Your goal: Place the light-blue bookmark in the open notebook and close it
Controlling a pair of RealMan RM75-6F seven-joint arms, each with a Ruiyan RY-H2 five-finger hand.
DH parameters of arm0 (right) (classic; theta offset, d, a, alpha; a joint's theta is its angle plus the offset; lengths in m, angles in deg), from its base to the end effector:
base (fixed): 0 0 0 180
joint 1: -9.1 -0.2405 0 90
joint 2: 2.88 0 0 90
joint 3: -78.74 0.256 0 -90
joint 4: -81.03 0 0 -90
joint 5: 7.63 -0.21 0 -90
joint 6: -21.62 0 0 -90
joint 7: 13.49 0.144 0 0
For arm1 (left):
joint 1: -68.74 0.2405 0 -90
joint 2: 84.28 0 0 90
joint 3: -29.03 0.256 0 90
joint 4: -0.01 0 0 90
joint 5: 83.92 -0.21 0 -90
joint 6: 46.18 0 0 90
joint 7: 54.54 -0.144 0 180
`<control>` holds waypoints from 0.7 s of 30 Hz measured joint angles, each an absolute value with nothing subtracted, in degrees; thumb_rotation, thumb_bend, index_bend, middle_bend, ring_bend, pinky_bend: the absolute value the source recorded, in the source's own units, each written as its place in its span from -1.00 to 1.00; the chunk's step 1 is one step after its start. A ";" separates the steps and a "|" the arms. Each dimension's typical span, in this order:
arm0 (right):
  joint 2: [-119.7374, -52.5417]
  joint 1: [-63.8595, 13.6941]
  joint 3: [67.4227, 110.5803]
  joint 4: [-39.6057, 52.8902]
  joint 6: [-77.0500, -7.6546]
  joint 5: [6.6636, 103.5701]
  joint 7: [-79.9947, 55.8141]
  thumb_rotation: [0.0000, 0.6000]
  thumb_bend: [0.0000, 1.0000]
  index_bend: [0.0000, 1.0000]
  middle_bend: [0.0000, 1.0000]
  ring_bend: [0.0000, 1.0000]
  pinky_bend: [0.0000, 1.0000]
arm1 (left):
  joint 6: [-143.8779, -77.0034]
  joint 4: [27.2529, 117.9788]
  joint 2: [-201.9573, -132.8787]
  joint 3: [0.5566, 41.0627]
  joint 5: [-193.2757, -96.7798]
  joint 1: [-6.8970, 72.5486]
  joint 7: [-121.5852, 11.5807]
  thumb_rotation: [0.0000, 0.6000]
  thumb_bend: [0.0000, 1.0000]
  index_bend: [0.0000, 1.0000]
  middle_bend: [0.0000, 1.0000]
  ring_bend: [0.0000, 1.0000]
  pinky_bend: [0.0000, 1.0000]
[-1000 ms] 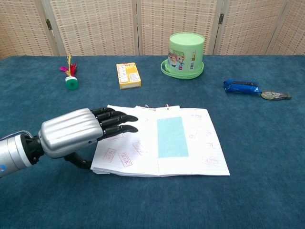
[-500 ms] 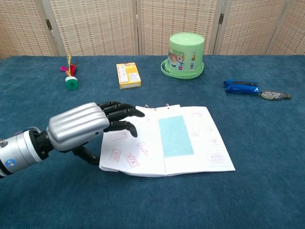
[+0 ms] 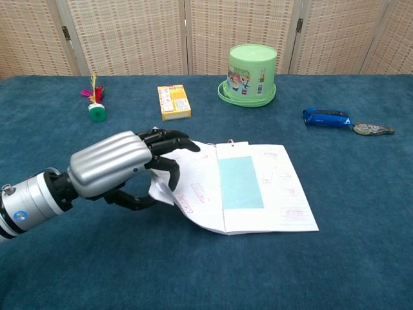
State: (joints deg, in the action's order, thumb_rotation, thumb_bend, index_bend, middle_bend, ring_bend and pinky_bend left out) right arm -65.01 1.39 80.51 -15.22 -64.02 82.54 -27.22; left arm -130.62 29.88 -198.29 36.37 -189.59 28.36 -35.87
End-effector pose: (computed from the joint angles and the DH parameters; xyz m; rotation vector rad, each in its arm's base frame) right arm -0.2823 -0.1899 0.1586 1.5374 -0.6770 0.8240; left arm -0.1731 0.3026 -0.0824 -2.1934 -0.4072 -1.3941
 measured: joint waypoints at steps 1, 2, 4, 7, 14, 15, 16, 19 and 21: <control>-64.96 1.43 80.54 -15.22 -64.09 82.63 -27.16 1.00 -0.82 -1.00 -1.00 -1.00 -1.00 | -130.87 30.17 -198.17 36.40 -189.62 28.31 -36.15 1.00 0.14 0.20 -0.66 -0.80 -0.67; -64.93 1.47 80.56 -15.21 -64.13 82.73 -27.07 1.00 -0.82 -1.00 -1.00 -1.00 -1.00 | -131.07 30.41 -198.05 36.41 -189.61 28.29 -36.28 1.00 0.16 0.23 -0.66 -0.80 -0.67; -64.91 1.51 80.55 -15.21 -64.13 82.92 -26.96 1.00 -0.82 -1.00 -1.00 -1.00 -1.00 | -131.63 31.11 -197.71 36.31 -189.48 28.39 -36.68 1.00 0.18 0.25 -0.66 -0.80 -0.67; -64.94 1.56 80.54 -15.18 -64.24 83.34 -26.85 1.00 -0.82 -1.00 -1.00 -1.00 -1.00 | -132.48 32.40 -196.99 36.26 -189.36 28.62 -37.26 1.00 0.19 0.27 -0.65 -0.80 -0.67; -65.03 2.31 80.42 -15.04 -65.60 84.44 -26.36 1.00 -0.83 -1.00 -1.00 -1.00 -1.00 | -134.03 34.66 -193.86 36.66 -190.31 28.36 -41.77 1.00 0.20 0.33 -0.65 -0.80 -0.67; -65.06 2.40 80.41 -15.00 -65.71 84.51 -26.24 1.00 -0.83 -1.00 -1.00 -1.00 -1.00 | -134.26 35.25 -193.18 36.72 -190.43 28.34 -42.31 1.00 0.20 0.34 -0.65 -0.80 -0.67; -65.11 2.48 80.39 -14.93 -65.82 84.62 -26.14 1.00 -0.83 -1.00 -1.00 -1.00 -1.00 | -134.57 36.12 -192.30 36.80 -190.56 28.36 -42.98 1.00 0.21 0.34 -0.65 -0.80 -0.68; -65.30 2.67 80.27 -14.72 -66.09 85.11 -25.93 1.00 -0.83 -1.00 -1.00 -1.00 -1.00 | -135.36 38.47 -190.16 37.09 -190.94 28.59 -44.41 1.00 0.21 0.35 -0.65 -0.80 -0.68; -65.39 2.84 80.19 -14.53 -66.35 85.43 -25.77 1.00 -0.83 -1.00 -1.00 -1.00 -1.00 | -135.83 39.70 -189.06 37.29 -191.32 28.72 -45.92 1.00 0.21 0.35 -0.65 -0.80 -0.68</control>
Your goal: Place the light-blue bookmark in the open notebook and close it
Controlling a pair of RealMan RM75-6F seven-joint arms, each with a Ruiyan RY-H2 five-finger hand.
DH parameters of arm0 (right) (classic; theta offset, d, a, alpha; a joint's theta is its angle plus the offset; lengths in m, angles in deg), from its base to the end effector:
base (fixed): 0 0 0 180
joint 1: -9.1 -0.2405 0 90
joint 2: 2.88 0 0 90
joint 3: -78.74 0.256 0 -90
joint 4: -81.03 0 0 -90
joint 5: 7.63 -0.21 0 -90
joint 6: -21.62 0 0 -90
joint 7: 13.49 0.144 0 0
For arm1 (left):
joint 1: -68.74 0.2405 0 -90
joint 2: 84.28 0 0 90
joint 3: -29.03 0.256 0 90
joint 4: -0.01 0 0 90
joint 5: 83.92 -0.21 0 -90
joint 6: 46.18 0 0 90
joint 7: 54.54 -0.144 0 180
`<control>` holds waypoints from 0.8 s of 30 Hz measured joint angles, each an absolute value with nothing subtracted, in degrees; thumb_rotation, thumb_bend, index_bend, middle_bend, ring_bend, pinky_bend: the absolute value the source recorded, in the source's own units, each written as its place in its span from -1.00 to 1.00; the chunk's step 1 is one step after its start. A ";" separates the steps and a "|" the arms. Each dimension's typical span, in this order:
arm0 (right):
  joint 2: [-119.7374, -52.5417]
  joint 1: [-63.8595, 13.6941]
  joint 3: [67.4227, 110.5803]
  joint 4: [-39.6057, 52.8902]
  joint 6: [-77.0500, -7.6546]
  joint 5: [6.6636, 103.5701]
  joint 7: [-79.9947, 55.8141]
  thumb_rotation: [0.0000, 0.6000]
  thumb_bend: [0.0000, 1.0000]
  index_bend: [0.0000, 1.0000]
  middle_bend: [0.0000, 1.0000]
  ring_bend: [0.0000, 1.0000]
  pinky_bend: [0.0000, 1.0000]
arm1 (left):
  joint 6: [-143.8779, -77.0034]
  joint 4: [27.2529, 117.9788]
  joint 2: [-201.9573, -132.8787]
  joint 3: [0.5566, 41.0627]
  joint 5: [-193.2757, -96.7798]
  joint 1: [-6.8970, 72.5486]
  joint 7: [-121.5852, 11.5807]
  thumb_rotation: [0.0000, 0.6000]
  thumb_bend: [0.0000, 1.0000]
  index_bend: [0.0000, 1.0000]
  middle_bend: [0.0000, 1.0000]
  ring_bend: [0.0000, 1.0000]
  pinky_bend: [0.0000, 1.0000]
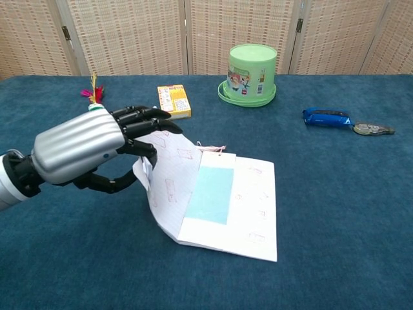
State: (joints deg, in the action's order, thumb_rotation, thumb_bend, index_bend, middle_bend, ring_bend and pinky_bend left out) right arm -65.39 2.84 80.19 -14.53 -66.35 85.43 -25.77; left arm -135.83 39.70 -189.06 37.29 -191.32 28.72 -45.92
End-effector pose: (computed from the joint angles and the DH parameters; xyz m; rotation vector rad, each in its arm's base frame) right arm -0.2806 -0.1807 0.1595 1.5350 -0.6631 0.8685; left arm -0.1811 0.2982 -0.0389 -2.1622 -0.1840 -1.3874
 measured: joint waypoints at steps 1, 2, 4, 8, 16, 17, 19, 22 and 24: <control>-65.41 2.93 80.18 -14.47 -66.48 85.51 -25.70 1.00 -0.83 -1.00 -1.00 -1.00 -1.00 | -136.06 40.55 -188.39 37.44 -191.64 28.75 -47.13 1.00 0.21 0.35 -0.65 -0.80 -0.69; -65.41 3.05 80.15 -14.41 -66.68 85.65 -25.60 1.00 -0.83 -1.00 -1.00 -1.00 -1.00 | -136.16 41.24 -187.91 37.56 -191.92 28.74 -48.09 1.00 0.21 0.35 -0.65 -0.80 -0.69; -65.39 3.26 80.13 -14.31 -67.00 85.83 -25.45 1.00 -0.83 -1.00 -1.00 -1.00 -1.00 | -136.18 43.01 -186.96 37.76 -192.66 28.51 -50.34 1.00 0.21 0.35 -0.65 -0.80 -0.69; -65.33 3.88 80.00 -14.05 -67.77 86.17 -25.04 1.00 -0.83 -1.00 -1.00 -1.00 -1.00 | -135.82 46.13 -185.72 37.89 -194.44 27.24 -54.54 1.00 0.21 0.35 -0.65 -0.80 -0.69; -65.41 4.85 79.84 -13.47 -68.63 86.24 -24.27 1.00 -0.83 -1.00 -1.00 -1.00 -1.00 | -132.69 53.60 -182.85 38.00 -199.06 23.08 -64.28 1.00 0.21 0.27 -0.65 -0.80 -0.69; -65.41 4.98 79.84 -13.38 -68.75 86.23 -24.15 1.00 -0.83 -1.00 -1.00 -1.00 -1.00 | -132.01 54.50 -182.58 38.01 -199.48 22.64 -65.26 1.00 0.21 0.25 -0.65 -0.80 -0.69; -65.39 5.14 79.84 -13.31 -68.89 86.23 -24.00 1.00 -0.83 -1.00 -1.00 -1.00 -1.00 | -130.39 56.27 -182.11 37.94 -200.22 21.71 -67.26 1.00 0.21 0.22 -0.65 -0.80 -0.69; -65.37 5.40 79.88 -13.15 -69.11 86.17 -23.64 1.00 -0.83 -1.00 -1.00 -1.00 -1.00 | -128.11 58.23 -181.63 37.59 -200.57 20.71 -69.37 1.00 0.21 0.16 -0.68 -0.81 -0.69; -65.39 5.53 79.90 -12.97 -69.18 86.14 -23.36 1.00 -0.83 -1.00 -1.00 -1.00 -1.00 | -126.87 59.50 -181.26 37.27 -200.60 20.16 -70.40 1.00 0.20 0.10 -0.69 -0.82 -0.69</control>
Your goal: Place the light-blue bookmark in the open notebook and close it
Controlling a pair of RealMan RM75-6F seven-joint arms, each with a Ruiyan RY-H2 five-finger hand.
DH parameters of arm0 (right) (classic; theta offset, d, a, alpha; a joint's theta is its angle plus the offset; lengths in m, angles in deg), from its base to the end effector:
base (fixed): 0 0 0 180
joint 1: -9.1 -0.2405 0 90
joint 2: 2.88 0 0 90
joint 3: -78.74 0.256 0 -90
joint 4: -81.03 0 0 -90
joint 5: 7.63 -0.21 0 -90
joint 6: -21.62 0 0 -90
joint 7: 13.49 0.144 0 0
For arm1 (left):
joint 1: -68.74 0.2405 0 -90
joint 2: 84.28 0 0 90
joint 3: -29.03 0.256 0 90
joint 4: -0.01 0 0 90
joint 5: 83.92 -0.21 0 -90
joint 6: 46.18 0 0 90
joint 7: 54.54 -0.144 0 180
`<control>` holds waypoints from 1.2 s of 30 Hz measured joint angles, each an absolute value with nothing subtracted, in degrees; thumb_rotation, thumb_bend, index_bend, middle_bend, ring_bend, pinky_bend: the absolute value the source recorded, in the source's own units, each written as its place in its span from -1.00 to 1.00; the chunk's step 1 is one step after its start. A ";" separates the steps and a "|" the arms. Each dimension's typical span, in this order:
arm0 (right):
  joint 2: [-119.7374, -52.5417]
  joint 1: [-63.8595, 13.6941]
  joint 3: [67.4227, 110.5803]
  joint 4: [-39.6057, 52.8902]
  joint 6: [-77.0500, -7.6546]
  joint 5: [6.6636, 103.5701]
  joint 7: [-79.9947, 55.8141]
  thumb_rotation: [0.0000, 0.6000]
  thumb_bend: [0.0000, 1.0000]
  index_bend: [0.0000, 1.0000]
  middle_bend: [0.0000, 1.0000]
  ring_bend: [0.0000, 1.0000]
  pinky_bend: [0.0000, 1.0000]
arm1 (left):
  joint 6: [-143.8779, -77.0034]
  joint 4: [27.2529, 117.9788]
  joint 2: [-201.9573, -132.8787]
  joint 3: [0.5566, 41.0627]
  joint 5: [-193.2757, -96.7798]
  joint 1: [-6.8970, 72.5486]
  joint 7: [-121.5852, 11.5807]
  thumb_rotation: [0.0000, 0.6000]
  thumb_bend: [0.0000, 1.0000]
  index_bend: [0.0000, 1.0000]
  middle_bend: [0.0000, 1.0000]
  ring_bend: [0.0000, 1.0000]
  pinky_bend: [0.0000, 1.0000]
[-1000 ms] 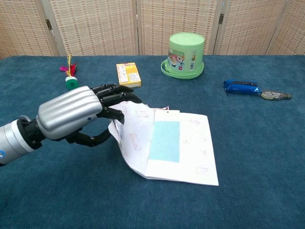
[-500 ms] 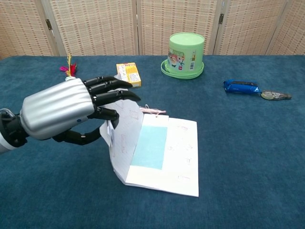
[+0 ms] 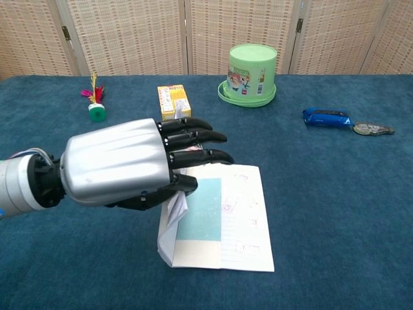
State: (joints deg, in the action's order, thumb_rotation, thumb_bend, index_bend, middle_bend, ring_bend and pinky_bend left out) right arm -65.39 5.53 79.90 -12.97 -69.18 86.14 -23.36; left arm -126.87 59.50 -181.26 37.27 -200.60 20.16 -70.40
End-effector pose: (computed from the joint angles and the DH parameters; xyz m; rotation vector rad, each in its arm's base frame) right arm -0.2902 -0.1662 0.1668 1.4902 -0.6750 0.8769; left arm -0.1206 0.2761 -0.0457 -2.3116 0.3398 -1.2951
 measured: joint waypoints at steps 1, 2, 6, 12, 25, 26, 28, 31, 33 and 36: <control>-65.40 5.58 79.92 -12.89 -69.23 86.14 -23.26 1.00 -0.83 -1.00 -1.00 -1.00 -1.00 | -126.15 60.33 -180.99 36.99 -200.59 19.81 -71.06 1.00 0.20 0.07 -0.70 -0.83 -0.69; -65.43 5.66 79.93 -12.79 -69.29 86.15 -23.15 1.00 -0.83 -1.00 -1.00 -1.00 -1.00 | -125.67 60.91 -180.80 36.76 -200.55 19.59 -71.49 1.00 0.20 0.02 -0.71 -0.84 -0.69; -65.50 5.86 80.02 -12.52 -69.47 86.13 -22.81 1.00 -0.83 -1.00 -1.00 -1.00 -1.00 | -124.21 62.69 -180.30 35.81 -200.16 18.99 -72.60 1.00 0.20 -0.15 -0.75 -0.85 -0.69; -65.42 6.18 80.15 -12.23 -69.80 86.15 -22.29 1.00 -0.83 -1.00 -1.00 -1.00 -1.00 | -123.57 62.93 -181.20 34.24 -198.83 19.05 -73.69 1.00 -0.19 -0.49 -0.87 -0.96 -0.69; -64.98 6.28 80.64 -12.28 -69.59 85.83 -21.92 1.00 -0.83 -1.00 -1.00 -1.00 -1.00 | -124.22 69.72 -179.95 30.96 -191.50 22.75 -71.17 1.00 -0.35 -0.81 -0.95 -1.00 -0.70; -64.92 6.22 80.71 -12.30 -69.41 85.71 -21.81 1.00 -0.83 -1.00 -1.00 -1.00 -1.00 | -124.45 70.64 -179.36 30.66 -190.69 23.26 -70.97 1.00 -0.35 -0.81 -0.95 -1.00 -0.70; -64.81 6.11 80.82 -12.30 -69.14 85.51 -21.61 1.00 -0.83 -1.00 -1.00 -1.00 -1.00 | -125.06 72.66 -177.84 29.94 -188.61 24.65 -70.64 1.00 -0.35 -0.81 -0.95 -1.00 -0.70; -64.55 5.92 80.86 -12.36 -68.46 85.19 -21.37 1.00 -0.83 -1.00 -1.00 -1.00 -1.00 | -125.82 75.50 -175.35 28.98 -185.20 26.93 -70.31 1.00 -0.35 -0.80 -0.95 -1.00 -0.70; -64.26 5.73 80.84 -12.45 -67.76 84.94 -21.05 1.00 -0.82 -1.00 -1.00 -1.00 -1.00 | -126.05 77.28 -173.60 28.52 -182.92 28.37 -70.04 1.00 -0.35 -0.80 -0.95 -1.00 -0.70; -63.64 5.35 80.69 -12.68 -66.64 84.76 -19.97 1.00 -0.74 -1.00 -1.00 -1.00 -1.00 | -126.02 80.46 -170.40 27.93 -178.70 30.81 -69.57 1.00 -0.35 -0.80 -0.96 -1.00 -0.70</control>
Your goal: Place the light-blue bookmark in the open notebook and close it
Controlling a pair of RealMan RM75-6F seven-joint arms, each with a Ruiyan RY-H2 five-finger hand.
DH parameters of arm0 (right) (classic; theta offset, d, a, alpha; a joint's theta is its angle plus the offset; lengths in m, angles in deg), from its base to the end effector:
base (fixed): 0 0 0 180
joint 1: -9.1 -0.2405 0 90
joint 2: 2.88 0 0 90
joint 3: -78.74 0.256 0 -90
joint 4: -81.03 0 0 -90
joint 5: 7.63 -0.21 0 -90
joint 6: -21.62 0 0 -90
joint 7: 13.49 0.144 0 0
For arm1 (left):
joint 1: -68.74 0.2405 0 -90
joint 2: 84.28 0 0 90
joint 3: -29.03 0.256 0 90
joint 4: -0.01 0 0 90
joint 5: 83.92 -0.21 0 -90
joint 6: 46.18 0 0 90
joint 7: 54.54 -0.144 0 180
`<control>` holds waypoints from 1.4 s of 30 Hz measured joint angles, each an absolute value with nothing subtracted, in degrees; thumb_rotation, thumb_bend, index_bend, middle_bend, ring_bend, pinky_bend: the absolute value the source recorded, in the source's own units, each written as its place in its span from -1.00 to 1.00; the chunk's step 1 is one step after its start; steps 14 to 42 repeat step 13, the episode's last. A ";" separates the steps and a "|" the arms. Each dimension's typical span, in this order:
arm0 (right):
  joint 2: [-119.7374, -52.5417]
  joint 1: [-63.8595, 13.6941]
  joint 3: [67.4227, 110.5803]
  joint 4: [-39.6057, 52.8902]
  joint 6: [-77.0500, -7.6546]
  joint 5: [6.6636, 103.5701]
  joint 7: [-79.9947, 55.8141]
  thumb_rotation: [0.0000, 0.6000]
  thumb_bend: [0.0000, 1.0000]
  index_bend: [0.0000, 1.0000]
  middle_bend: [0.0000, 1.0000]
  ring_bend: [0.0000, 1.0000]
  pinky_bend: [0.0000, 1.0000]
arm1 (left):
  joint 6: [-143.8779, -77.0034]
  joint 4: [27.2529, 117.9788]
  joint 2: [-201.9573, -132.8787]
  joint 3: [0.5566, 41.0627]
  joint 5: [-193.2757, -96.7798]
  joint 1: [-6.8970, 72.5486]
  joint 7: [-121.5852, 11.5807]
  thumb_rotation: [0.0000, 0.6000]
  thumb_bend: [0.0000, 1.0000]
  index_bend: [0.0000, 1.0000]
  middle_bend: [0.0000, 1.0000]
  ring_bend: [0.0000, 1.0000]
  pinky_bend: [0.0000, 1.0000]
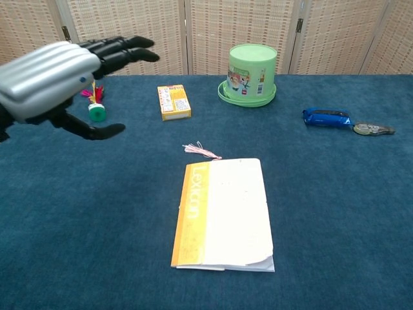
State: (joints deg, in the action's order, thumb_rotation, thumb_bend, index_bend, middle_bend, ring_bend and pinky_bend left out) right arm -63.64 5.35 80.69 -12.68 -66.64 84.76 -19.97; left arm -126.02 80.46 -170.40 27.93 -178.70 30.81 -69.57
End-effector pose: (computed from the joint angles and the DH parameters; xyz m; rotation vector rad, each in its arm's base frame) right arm -0.2974 -0.1708 0.1739 1.4892 -0.7234 0.8641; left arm -0.1458 0.2984 0.0289 -1.8978 -0.3522 -1.2570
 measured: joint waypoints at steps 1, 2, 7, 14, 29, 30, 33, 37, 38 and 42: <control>-63.43 5.22 80.63 -12.72 -66.34 84.78 -19.50 1.00 -0.72 -1.00 -1.00 -1.00 -1.00 | -125.88 81.84 -169.03 27.74 -176.86 31.79 -69.42 1.00 -0.35 -0.80 -0.97 -1.00 -0.70; -63.18 5.04 80.55 -12.71 -66.01 84.87 -18.80 1.00 -0.69 -1.00 -1.00 -1.00 -1.00 | -125.74 82.95 -167.97 27.60 -175.43 32.54 -69.36 1.00 -0.35 -0.80 -0.98 -1.00 -0.70; -62.82 4.23 80.27 -11.28 -65.12 85.80 -15.34 1.00 -0.63 -1.00 -0.88 -1.00 -1.00 | -125.44 90.23 -161.84 26.68 -166.99 37.39 -68.50 1.00 -0.35 -0.80 -1.00 -1.00 -0.70; -63.76 3.25 79.69 -8.17 -64.48 87.71 -12.91 1.00 -0.60 -1.00 -0.80 -1.00 -1.00 | -127.42 95.40 -156.34 26.03 -160.60 44.03 -65.37 1.00 -0.35 -0.80 -1.00 -1.00 -0.70; -63.76 3.25 79.69 -8.17 -64.48 87.71 -12.91 1.00 -0.60 -1.00 -0.80 -1.00 -1.00 | -127.42 95.40 -156.34 26.03 -160.60 44.03 -65.37 1.00 -0.35 -0.80 -1.00 -1.00 -0.70; -63.76 3.25 79.69 -8.17 -64.48 87.71 -12.91 1.00 -0.60 -1.00 -0.80 -1.00 -1.00 | -127.42 95.40 -156.34 26.03 -160.60 44.03 -65.37 1.00 -0.35 -0.80 -1.00 -1.00 -0.70; -63.76 3.25 79.69 -8.17 -64.48 87.71 -12.91 1.00 -0.60 -1.00 -0.80 -1.00 -1.00 | -127.42 95.40 -156.34 26.03 -160.60 44.03 -65.37 1.00 -0.35 -0.80 -1.00 -1.00 -0.70; -63.76 3.25 79.69 -8.17 -64.48 87.71 -12.91 1.00 -0.60 -1.00 -0.80 -1.00 -1.00 | -127.42 95.40 -156.34 26.03 -160.60 44.03 -65.37 1.00 -0.35 -0.80 -1.00 -1.00 -0.70; -63.76 3.25 79.69 -8.17 -64.48 87.71 -12.91 1.00 -0.60 -1.00 -0.80 -1.00 -1.00 | -127.42 95.40 -156.34 26.03 -160.60 44.03 -65.37 1.00 -0.35 -0.80 -1.00 -1.00 -0.70; -63.76 3.25 79.69 -8.17 -64.48 87.71 -12.91 1.00 -0.60 -1.00 -0.80 -1.00 -1.00 | -127.42 95.40 -156.34 26.03 -160.60 44.03 -65.37 1.00 -0.35 -0.80 -1.00 -1.00 -0.70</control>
